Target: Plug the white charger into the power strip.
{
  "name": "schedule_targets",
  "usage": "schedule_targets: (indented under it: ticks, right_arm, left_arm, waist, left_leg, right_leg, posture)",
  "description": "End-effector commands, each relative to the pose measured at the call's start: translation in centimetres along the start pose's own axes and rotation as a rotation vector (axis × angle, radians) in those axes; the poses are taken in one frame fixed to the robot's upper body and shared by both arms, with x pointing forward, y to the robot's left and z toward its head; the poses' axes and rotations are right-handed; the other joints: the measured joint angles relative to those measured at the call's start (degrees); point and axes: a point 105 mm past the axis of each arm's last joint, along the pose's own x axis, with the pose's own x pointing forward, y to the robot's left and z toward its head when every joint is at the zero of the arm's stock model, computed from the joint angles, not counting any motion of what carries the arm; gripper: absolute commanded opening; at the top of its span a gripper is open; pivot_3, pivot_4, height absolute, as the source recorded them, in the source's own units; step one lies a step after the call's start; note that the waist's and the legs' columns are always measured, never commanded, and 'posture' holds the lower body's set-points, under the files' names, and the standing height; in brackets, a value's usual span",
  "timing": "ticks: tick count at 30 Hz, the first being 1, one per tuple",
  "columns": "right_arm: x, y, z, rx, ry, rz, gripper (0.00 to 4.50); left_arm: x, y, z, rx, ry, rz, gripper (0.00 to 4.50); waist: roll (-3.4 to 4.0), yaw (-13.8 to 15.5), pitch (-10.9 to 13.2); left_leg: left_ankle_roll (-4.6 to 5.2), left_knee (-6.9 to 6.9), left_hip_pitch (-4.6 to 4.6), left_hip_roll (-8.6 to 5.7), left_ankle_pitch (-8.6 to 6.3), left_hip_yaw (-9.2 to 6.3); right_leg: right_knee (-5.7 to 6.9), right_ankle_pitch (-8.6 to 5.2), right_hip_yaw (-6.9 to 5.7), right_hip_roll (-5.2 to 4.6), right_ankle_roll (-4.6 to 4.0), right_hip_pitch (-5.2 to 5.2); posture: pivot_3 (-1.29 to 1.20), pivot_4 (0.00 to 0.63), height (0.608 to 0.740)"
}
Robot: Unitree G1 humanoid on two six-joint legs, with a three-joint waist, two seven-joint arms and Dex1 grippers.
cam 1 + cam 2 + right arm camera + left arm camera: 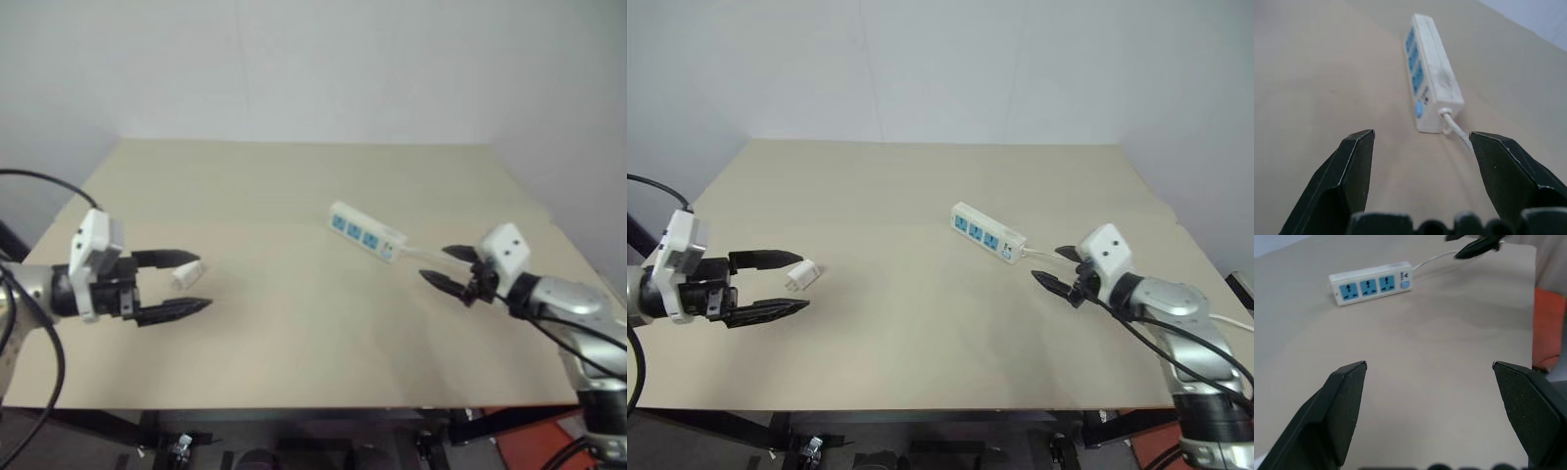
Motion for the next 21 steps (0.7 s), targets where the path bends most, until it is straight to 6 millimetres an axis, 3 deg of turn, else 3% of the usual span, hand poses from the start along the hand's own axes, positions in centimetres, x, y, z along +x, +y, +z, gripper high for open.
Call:
schedule_targets:
  ticks: [1,5,13,17,21]
  right_arm:
    - [1.2,-1.8,0.3,-0.092,0.020,-0.120,3.69]
    - [2.8,-2.7,-0.2,-0.146,0.053,-0.200,3.69]
    - [4.9,-2.0,-1.1,-0.177,0.086,-0.179,3.69]
    - [6.0,-1.7,-2.4,-0.196,0.125,-0.168,2.85]
    - [6.5,-1.7,-2.8,-0.211,0.125,-0.179,1.37]
  left_arm:
    - [0.5,0.2,0.8,0.046,-0.027,-0.014,4.50]
    - [1.8,0.1,1.1,0.059,-0.055,-0.044,4.50]
    - [3.9,-0.1,1.7,0.077,-0.095,-0.099,4.50]
    - [4.0,0.0,1.7,0.078,-0.094,-0.108,4.50]
    - [3.9,0.0,1.6,0.078,-0.094,-0.106,4.50]
  waist:
    - [0.00,-0.05,0.00]
    - [0.00,-0.05,0.00]
    - [0.00,-0.05,0.00]
    - [0.00,-0.25,0.00]
    - [0.00,-0.37,0.00]
  left_leg:
    - [0.00,0.00,0.00,0.00,0.00,0.05]
    - [0.00,0.00,-0.07,0.00,0.00,0.20]
    - [0.00,0.01,-0.10,-0.01,0.00,0.28]
    - [0.00,0.02,-0.10,0.00,0.00,0.27]
    - [0.00,0.00,-0.07,0.04,0.00,0.27]
  right_leg:
    - [0.01,0.00,0.01,0.00,0.00,-0.01]
    - [0.05,0.00,0.05,0.01,0.00,-0.11]
    - [0.03,0.01,0.06,0.00,0.00,-0.12]
    - [0.05,0.01,0.07,0.01,0.00,-0.13]
    - [0.07,0.01,0.09,0.06,-0.01,-0.14]
  posture:
    - [0.00,0.150,0.740]
    - [0.00,0.150,0.740]
    - [0.00,0.150,0.740]
    - [0.00,0.150,0.740]
    - [0.00,0.150,0.740]
